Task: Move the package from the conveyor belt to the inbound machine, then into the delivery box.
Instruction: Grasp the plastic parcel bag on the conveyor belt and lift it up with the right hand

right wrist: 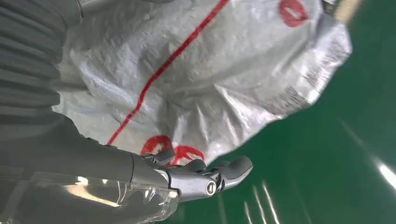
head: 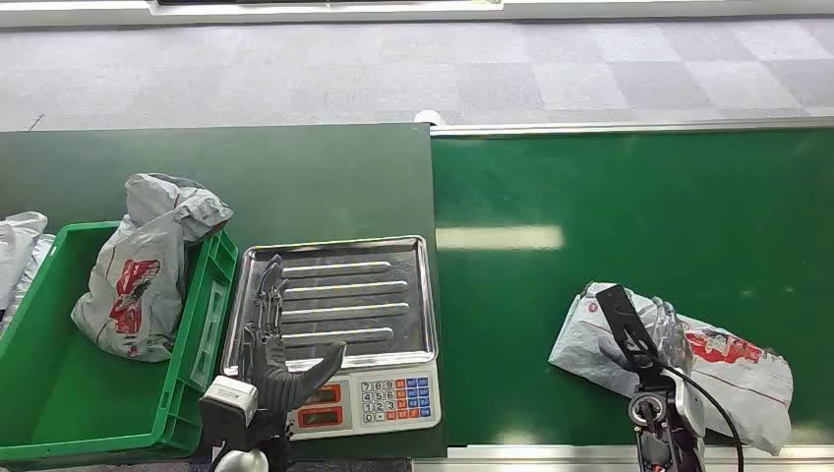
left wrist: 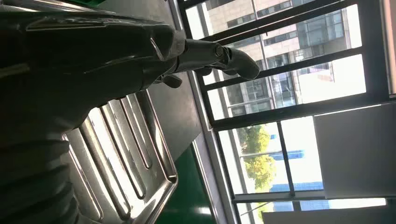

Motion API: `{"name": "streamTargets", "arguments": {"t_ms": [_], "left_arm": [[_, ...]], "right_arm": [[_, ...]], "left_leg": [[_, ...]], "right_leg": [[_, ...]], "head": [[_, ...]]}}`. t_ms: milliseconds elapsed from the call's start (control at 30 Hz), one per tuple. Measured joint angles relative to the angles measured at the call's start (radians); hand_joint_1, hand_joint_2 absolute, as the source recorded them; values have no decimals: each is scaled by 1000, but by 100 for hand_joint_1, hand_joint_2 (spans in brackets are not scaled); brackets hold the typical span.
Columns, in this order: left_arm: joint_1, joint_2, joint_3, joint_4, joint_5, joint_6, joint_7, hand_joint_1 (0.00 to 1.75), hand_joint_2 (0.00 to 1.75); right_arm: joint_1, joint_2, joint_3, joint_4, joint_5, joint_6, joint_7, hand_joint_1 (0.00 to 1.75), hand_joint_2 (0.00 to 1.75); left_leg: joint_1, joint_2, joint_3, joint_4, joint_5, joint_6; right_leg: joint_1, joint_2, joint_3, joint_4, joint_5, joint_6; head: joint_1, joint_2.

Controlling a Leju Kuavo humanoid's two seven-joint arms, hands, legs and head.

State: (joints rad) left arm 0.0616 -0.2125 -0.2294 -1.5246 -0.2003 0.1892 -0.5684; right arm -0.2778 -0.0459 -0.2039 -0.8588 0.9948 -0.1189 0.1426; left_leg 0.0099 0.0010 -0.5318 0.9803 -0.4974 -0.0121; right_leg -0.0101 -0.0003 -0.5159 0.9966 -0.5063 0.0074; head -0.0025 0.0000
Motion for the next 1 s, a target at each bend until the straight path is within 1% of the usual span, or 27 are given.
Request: {"name": "streamTargets", "arguments": {"t_ms": [100,233,300,500,600,700,800,933,1000], "left_arm": [[-3,0,-1,4,0,0,1,0,175],[-16,2,-5,18,2,1,3,0,175],[-20,2,-8,25,6,4,3,0,175],[-21,2,-9,31,12,14,5,0,175],[-16,2,-9,30,12,20,8,0,175],[-7,2,-7,26,12,25,9,0,175],[4,2,-3,17,12,31,9,0,175],[14,2,1,7,12,39,-4,0,175],[14,2,2,4,12,40,-13,0,175]], "right_arm": [[-4,-5,2,38,20,28,18,0,175],[-21,-15,18,102,49,77,27,175,175],[-31,-17,21,123,48,80,20,175,175],[-53,-16,21,141,44,45,18,175,175],[-55,-11,19,136,35,-1,12,175,175],[-51,2,11,115,13,-58,-16,175,175],[-41,22,1,72,-22,-132,-87,175,175],[-23,52,-3,-41,-95,-236,-237,175,175],[-11,69,-1,-115,-129,-272,-302,175,175]], "left_leg": [[0,0,0,0,0,0],[0,1,1,0,0,0],[0,1,2,0,0,0],[0,1,3,0,0,0],[0,1,4,1,0,0],[0,1,3,1,0,0],[0,0,1,0,1,0],[0,0,0,0,1,0],[0,0,0,0,1,0]], "right_leg": [[0,0,0,0,0,0],[0,0,1,0,0,0],[0,0,2,0,0,0],[0,0,4,0,1,0],[0,0,4,0,1,1],[0,0,3,0,1,1],[0,0,2,0,1,1],[0,0,0,0,1,0],[0,0,0,0,1,0]], "head": [[0,0],[0,0],[0,0],[0,0],[0,0],[0,0],[0,0],[0,0],[0,0]]}}
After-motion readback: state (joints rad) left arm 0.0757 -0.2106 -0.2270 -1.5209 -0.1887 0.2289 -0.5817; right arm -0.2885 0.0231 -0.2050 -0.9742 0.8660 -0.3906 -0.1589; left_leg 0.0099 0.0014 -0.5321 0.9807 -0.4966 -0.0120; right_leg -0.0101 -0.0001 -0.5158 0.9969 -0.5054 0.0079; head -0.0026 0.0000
